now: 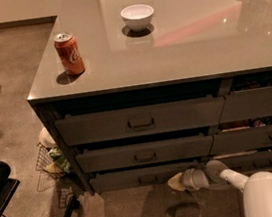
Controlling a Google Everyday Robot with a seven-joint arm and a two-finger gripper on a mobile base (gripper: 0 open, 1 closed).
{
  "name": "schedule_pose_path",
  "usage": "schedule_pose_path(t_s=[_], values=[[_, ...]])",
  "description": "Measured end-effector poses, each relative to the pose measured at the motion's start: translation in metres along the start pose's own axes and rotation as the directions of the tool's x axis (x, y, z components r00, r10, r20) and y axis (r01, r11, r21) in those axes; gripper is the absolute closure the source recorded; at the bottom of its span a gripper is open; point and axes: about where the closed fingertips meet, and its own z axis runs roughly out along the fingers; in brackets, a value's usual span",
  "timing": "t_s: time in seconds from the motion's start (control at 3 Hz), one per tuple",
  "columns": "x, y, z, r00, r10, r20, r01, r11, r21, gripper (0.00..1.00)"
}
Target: Close bottom drawer
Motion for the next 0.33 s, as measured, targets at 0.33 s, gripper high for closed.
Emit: schedule_pose_path(t_s=[0.33], values=[[0.0000,0.0000,0.0000,1.000,0.000,0.000,0.000,1.0000,0.000,1.00]])
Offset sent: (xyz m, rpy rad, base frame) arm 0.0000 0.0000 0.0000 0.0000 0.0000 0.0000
